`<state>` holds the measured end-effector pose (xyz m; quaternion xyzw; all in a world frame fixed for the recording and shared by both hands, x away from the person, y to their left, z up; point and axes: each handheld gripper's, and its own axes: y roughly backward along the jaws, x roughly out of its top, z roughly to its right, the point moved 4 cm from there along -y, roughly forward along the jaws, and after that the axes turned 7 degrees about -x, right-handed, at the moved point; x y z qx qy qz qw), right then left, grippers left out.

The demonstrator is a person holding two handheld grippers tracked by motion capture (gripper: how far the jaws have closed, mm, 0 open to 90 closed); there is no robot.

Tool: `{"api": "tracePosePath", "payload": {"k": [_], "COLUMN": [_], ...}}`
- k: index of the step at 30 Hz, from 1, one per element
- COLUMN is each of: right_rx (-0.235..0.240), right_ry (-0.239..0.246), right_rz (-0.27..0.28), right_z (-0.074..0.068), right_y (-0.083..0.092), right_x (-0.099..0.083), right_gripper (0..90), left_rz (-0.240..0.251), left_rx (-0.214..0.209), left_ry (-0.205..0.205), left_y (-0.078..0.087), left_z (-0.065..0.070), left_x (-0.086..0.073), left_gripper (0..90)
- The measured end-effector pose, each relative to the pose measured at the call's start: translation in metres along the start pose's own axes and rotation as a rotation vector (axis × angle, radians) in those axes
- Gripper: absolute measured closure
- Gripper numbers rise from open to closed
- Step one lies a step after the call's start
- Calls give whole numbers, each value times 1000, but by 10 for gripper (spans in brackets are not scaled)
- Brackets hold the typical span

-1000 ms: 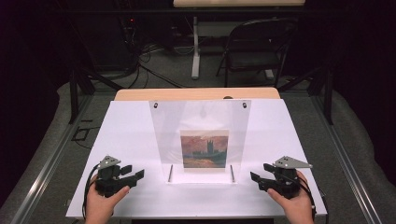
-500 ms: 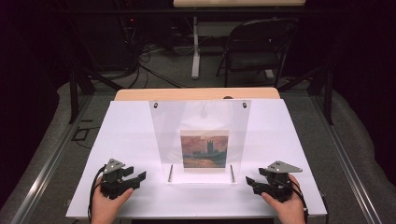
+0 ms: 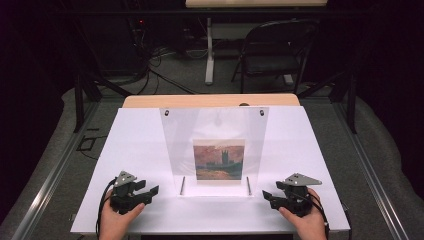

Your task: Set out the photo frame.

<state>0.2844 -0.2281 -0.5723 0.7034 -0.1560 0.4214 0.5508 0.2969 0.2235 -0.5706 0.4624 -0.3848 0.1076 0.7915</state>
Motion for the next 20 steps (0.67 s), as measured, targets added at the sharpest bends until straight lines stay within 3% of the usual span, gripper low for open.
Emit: {"api": "tracePosePath", "payload": {"k": [7,20], "right_rx": [-13,-6], "right_ry": [35,-11], "right_rz": [-1,-2], "right_z": [-4,3], "right_y": [0,1], "right_x": [1,0], "right_gripper": [360,365], "left_rz": [6,12], "left_rx": [-2,10], "left_ry": [7,2], "left_y": [0,0], "left_z": [-1,-1], "left_x": [0,0], "left_gripper": [411,411]}}
